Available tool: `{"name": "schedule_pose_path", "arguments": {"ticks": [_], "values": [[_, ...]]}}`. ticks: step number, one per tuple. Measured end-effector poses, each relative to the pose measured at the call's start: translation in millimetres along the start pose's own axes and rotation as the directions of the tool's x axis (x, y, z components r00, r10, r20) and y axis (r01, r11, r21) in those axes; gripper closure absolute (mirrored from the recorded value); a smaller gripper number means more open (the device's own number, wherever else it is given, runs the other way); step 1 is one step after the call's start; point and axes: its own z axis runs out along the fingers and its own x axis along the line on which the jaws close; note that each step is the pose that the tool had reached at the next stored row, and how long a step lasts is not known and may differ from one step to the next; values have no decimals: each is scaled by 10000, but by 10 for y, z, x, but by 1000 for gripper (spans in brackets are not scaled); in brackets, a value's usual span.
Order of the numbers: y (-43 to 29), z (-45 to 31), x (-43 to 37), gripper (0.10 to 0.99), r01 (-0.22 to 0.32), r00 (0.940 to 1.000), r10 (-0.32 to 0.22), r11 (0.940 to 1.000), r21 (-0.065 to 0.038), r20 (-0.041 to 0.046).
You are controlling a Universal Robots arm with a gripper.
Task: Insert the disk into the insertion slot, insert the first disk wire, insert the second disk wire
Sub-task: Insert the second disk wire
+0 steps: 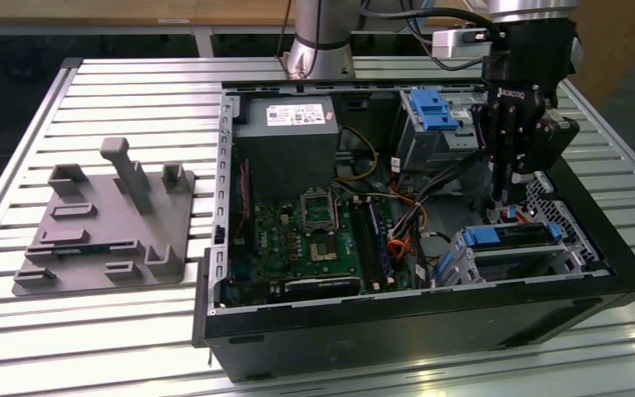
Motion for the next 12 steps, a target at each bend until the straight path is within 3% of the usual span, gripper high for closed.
{"name": "schedule_pose_path", "arguments": {"ticks": [4, 6, 12], "values": [[0, 0, 0, 804, 0, 10000, 0, 10000, 0, 3], [0, 0, 0, 890, 0, 10000, 0, 10000, 0, 5], [0, 0, 0, 890, 0, 10000, 0, 10000, 0, 9]]}}
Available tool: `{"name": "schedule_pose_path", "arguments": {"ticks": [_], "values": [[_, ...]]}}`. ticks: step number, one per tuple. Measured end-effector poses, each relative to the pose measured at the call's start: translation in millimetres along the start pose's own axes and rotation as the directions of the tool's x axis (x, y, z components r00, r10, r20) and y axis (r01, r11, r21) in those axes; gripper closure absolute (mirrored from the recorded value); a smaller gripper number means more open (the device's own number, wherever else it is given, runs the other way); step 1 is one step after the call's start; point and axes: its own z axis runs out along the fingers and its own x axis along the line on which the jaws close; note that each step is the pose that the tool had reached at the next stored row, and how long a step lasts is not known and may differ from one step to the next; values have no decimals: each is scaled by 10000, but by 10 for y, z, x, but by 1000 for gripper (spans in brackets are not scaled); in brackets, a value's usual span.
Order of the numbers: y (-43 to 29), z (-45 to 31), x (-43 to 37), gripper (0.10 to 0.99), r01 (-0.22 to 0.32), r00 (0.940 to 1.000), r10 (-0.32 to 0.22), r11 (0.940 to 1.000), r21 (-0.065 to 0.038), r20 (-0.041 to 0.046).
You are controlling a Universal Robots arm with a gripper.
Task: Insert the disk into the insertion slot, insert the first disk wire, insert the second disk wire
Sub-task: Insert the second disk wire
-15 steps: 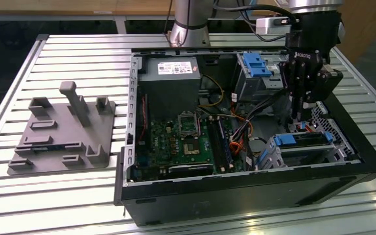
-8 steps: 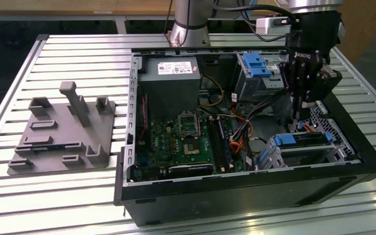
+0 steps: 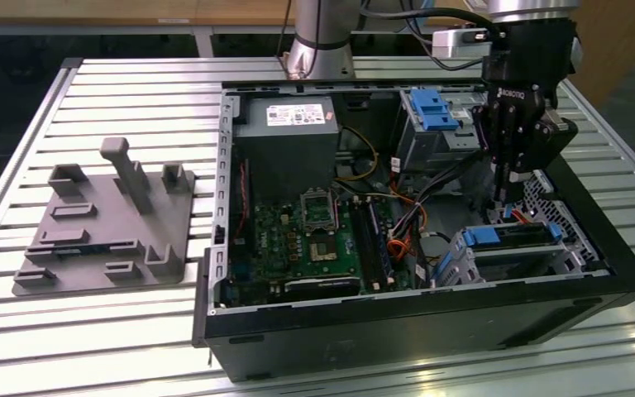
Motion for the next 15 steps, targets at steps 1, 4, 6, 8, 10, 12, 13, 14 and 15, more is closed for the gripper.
{"name": "schedule_pose_path", "arguments": {"ticks": [1, 4, 6, 8, 10, 12, 13, 14, 15], "values": [[0, 0, 0, 890, 0, 10000, 0, 10000, 0, 0], [0, -1, 1, 890, 1, 10000, -1, 10000, 0, -13], [0, -1, 0, 890, 3, 10000, -3, 10000, -1, -33], [0, 0, 0, 890, 3, 10000, -3, 10000, 0, -42], [0, 1, 1, 890, 3, 10000, -3, 10000, -1, -42], [0, 2, 3, 890, 9, 10000, -9, 10000, -12, -40], [-1, 3, 6, 890, 39, 10000, -39, 10000, -63, -38], [-5, 1, 9, 890, 81, 10000, -81, 9999, -141, -35], [-14, -2, 11, 890, 140, 9999, -140, 9996, -241, -30]]}}
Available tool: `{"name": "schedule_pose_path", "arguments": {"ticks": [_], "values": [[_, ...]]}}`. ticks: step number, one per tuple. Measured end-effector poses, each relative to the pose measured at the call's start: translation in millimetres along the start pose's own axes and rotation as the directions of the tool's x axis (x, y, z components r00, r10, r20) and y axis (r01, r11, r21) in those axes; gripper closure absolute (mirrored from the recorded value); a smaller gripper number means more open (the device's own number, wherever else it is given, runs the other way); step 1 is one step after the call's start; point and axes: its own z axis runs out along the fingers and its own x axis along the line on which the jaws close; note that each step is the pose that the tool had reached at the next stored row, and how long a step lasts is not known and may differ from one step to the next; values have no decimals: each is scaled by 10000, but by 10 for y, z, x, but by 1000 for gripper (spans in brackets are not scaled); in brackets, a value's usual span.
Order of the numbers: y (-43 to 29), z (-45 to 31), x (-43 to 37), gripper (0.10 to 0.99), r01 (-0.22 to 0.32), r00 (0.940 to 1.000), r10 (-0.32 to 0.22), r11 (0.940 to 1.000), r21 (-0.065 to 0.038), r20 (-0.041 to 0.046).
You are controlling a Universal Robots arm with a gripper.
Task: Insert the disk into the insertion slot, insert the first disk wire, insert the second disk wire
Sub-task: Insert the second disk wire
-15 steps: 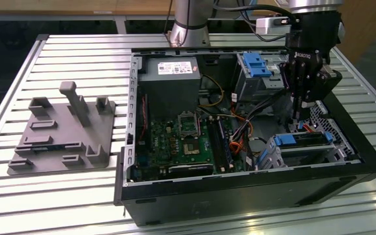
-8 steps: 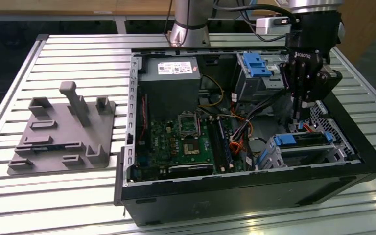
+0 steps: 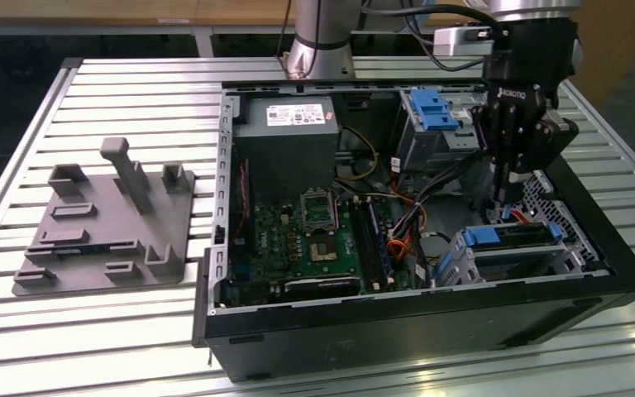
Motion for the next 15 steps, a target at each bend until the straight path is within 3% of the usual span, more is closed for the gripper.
{"name": "schedule_pose_path", "arguments": {"ticks": [1, 6, 8, 15], "values": [[-13, -2, 2, 890, 48, 10000, -48, 10000, -86, 4], [-30, -5, 7, 890, 51, 10000, -50, 9999, -108, 34], [-31, -4, 13, 890, 40, 9998, -38, 9999, -107, 170], [-34, 2, 64, 890, 23, 9971, -16, 10000, -89, 763]]}}
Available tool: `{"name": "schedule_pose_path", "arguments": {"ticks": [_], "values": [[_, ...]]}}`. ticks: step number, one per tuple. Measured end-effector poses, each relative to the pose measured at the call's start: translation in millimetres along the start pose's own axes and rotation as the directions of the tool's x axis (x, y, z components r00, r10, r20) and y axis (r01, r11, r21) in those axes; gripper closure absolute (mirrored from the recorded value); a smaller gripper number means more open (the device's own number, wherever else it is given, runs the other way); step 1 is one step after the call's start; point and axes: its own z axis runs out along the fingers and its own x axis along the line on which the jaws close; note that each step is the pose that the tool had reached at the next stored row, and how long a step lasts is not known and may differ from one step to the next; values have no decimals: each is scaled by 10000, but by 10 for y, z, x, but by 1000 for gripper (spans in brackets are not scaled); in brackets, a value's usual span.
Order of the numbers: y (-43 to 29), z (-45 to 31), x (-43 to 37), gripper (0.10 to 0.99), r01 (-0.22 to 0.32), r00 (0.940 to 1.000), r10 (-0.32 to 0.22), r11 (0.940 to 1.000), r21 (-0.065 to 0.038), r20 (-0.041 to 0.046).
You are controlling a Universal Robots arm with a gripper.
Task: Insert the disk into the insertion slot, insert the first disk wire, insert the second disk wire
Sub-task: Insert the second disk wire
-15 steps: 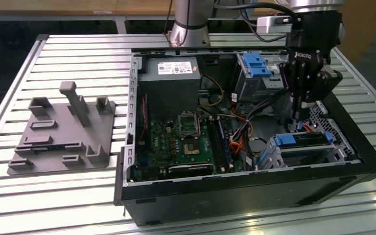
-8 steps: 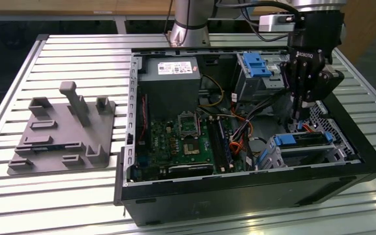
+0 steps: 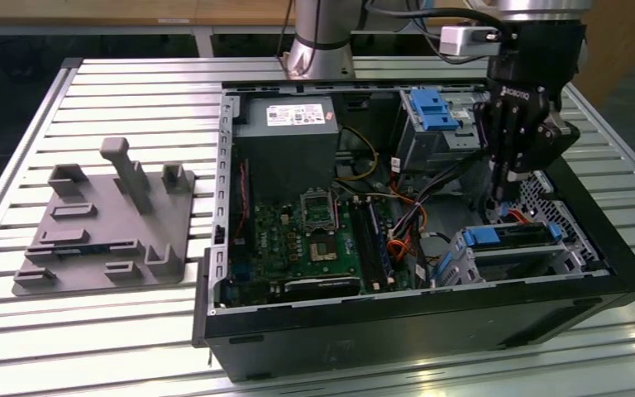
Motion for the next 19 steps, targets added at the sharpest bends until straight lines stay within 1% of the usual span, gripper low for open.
{"name": "schedule_pose_path", "arguments": {"ticks": [3, 4, 9, 11, 12, 14, 15, 17, 18, 19], "values": [[1, 0, 26, 890, -6, 9997, 5, 10000, 8, 247], [1, 2, 35, 890, -7, 9996, 7, 10000, 10, 300], [-11, 7, 65, 890, -25, 9991, 25, 10000, 7, 413], [-14, 10, 72, 890, -38, 9989, 38, 10000, 3, 475], [-16, 12, 75, 890, -43, 9986, 43, 10000, 2, 527], [-21, 13, 79, 890, -56, 9978, 56, 10000, 1, 663], [-30, 15, 80, 890, -52, 9976, 53, 10000, -13, 692], [-51, 16, 82, 890, -21, 9976, 26, 10000, -78, 695], [-63, 15, 82, 890, -15, 9976, 22, 10000, -92, 697], [-72, 16, 83, 890, -16, 9974, 23, 10000, -93, 723]]}}
